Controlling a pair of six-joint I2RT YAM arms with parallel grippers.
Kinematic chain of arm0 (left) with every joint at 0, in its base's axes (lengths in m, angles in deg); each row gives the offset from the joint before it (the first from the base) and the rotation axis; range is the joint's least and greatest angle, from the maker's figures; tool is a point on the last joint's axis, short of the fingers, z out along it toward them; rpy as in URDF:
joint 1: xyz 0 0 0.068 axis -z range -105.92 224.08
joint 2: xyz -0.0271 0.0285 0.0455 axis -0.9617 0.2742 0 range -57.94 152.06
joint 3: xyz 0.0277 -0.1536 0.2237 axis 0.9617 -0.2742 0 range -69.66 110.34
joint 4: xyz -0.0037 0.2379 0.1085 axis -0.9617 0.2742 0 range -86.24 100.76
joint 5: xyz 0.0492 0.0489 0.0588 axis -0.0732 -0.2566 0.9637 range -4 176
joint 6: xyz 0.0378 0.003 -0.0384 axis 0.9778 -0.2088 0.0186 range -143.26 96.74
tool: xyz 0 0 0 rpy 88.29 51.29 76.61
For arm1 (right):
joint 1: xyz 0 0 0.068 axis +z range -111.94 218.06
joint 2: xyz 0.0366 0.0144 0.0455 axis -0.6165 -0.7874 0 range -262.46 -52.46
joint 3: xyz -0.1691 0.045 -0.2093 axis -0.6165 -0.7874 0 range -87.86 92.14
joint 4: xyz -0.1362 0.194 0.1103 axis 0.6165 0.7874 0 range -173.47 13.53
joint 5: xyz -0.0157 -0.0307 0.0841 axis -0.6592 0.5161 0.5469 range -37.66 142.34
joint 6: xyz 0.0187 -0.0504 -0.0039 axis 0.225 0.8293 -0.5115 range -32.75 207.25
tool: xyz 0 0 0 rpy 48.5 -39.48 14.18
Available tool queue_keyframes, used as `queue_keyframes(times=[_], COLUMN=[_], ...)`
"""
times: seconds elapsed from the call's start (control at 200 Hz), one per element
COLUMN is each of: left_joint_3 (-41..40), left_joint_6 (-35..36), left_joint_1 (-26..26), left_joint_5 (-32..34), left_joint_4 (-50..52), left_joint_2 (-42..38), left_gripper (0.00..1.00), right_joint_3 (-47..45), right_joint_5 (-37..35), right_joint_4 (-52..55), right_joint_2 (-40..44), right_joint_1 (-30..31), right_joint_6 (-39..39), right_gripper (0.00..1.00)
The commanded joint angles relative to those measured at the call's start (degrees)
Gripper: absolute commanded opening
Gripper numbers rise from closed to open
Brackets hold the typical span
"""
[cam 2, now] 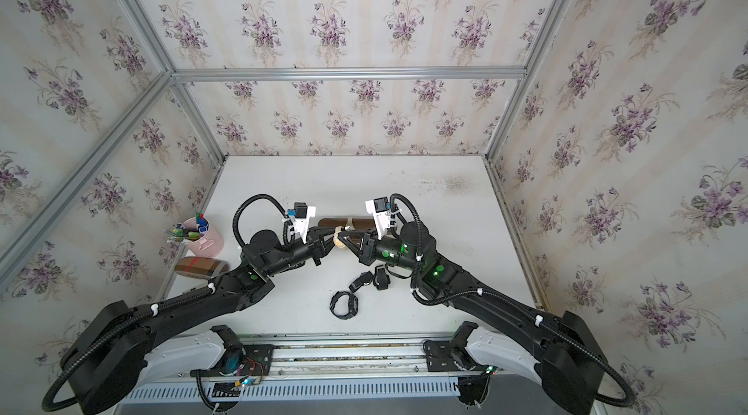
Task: Place watch on stand
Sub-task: Pick up the watch at the center of the board.
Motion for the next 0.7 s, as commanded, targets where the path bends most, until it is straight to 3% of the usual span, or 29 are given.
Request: queue_keyframes(times=[0.0, 0.15, 0.335, 0.699], left_joint_3=[0.4, 0.7, 1.8, 5.4], left_joint_6=[1.6, 3.7, 5.5, 8.7], left_joint_1=[-0.1, -0.2, -0.3, -0.3], left_joint_5=[0.6, -0.4, -2.4, -8.9], left_joint_4=[1.3, 3.4, 5.1, 7.0], left_joint_2=[-0.6, -1.6, -2.4, -1.8], left_gripper=[0.03, 0.02, 0.02, 0.03], right_joint_3=[1.5, 2.4, -1.5, -4.3], right_joint_5=[-2.2, -6.4, -1.2, 5.9], right_joint_4=[3.5, 11.2, 11.8, 7.5], right_joint_2=[2.1, 5.4, 6.0, 6.1], right_joint_1=[0.0, -2.1, -10.6, -10.3], right_joint_6=[3.4, 6.9, 4.8, 5.6], right_gripper=[0.27, 0.40, 0.39, 0.41])
